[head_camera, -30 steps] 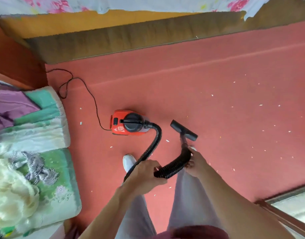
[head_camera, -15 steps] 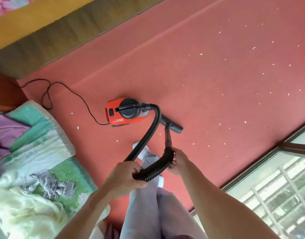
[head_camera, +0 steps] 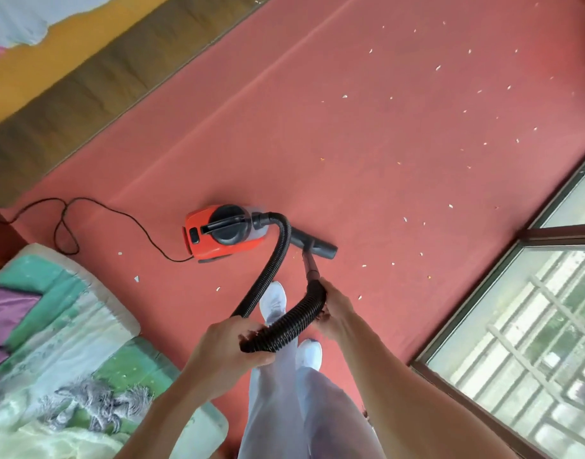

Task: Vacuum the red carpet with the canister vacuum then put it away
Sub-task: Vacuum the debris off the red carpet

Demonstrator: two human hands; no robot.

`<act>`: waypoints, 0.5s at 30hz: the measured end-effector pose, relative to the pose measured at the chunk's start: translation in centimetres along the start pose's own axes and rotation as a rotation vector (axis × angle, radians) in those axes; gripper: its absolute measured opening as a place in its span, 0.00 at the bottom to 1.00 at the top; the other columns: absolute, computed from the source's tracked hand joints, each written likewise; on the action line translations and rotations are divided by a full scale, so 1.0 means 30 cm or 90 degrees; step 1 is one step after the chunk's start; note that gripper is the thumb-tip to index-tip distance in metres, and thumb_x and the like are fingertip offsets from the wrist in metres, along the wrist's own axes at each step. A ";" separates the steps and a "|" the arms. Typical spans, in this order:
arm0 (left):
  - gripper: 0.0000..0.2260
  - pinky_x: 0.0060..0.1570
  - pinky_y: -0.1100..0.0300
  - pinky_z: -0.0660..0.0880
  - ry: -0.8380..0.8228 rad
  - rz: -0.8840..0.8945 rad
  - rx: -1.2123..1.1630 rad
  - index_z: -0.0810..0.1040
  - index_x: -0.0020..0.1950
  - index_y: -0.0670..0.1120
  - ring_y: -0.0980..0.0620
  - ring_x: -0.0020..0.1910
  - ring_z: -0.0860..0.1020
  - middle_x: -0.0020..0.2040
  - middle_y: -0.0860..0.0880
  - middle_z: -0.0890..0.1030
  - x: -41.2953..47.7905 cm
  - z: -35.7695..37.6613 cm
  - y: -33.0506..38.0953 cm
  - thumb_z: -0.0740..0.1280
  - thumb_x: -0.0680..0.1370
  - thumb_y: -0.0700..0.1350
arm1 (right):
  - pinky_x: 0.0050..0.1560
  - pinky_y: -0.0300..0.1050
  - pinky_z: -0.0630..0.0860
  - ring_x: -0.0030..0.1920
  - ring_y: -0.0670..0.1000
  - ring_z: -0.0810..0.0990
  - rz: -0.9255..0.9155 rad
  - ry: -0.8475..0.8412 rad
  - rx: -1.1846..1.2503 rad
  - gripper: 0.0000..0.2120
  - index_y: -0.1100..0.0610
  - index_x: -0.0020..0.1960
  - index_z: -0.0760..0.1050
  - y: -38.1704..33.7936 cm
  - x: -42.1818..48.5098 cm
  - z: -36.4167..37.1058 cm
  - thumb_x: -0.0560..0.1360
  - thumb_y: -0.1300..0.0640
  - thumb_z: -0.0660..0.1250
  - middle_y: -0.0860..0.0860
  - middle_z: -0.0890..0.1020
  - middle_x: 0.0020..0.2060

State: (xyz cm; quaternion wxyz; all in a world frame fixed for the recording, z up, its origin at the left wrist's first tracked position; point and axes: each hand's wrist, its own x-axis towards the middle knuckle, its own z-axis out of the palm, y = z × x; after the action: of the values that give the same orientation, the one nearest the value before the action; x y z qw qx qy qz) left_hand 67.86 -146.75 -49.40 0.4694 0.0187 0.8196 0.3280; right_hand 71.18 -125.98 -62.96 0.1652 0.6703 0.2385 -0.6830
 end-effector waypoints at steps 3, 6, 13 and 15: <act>0.21 0.47 0.50 0.78 -0.010 0.005 -0.019 0.84 0.46 0.48 0.53 0.40 0.82 0.40 0.50 0.85 0.069 -0.023 0.033 0.72 0.60 0.60 | 0.29 0.43 0.73 0.28 0.51 0.76 -0.017 0.027 -0.041 0.12 0.63 0.48 0.77 -0.088 0.006 0.035 0.76 0.53 0.70 0.56 0.79 0.31; 0.22 0.45 0.49 0.78 -0.009 0.021 -0.026 0.83 0.45 0.46 0.51 0.40 0.82 0.39 0.49 0.84 0.144 -0.044 0.080 0.71 0.60 0.60 | 0.30 0.43 0.74 0.32 0.51 0.78 -0.044 0.048 -0.079 0.13 0.63 0.52 0.76 -0.189 0.013 0.090 0.76 0.53 0.70 0.57 0.80 0.37; 0.10 0.33 0.64 0.67 0.025 0.050 0.004 0.80 0.38 0.51 0.58 0.33 0.75 0.32 0.54 0.79 0.316 -0.127 0.216 0.73 0.68 0.57 | 0.32 0.42 0.72 0.32 0.51 0.75 -0.088 0.060 -0.119 0.12 0.62 0.49 0.74 -0.405 0.091 0.228 0.78 0.52 0.69 0.56 0.77 0.37; 0.13 0.36 0.61 0.71 0.031 0.045 -0.006 0.81 0.39 0.53 0.59 0.34 0.77 0.32 0.54 0.80 0.369 -0.147 0.261 0.70 0.66 0.61 | 0.30 0.42 0.73 0.32 0.51 0.75 -0.100 0.066 -0.130 0.13 0.63 0.48 0.74 -0.468 0.117 0.264 0.77 0.52 0.69 0.56 0.77 0.36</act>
State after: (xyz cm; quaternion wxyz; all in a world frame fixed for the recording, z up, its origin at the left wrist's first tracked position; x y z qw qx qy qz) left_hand 56.04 -139.17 -51.92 0.4375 0.0370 0.8280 0.3488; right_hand 56.73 -118.29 -65.08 0.1657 0.6637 0.3670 -0.6303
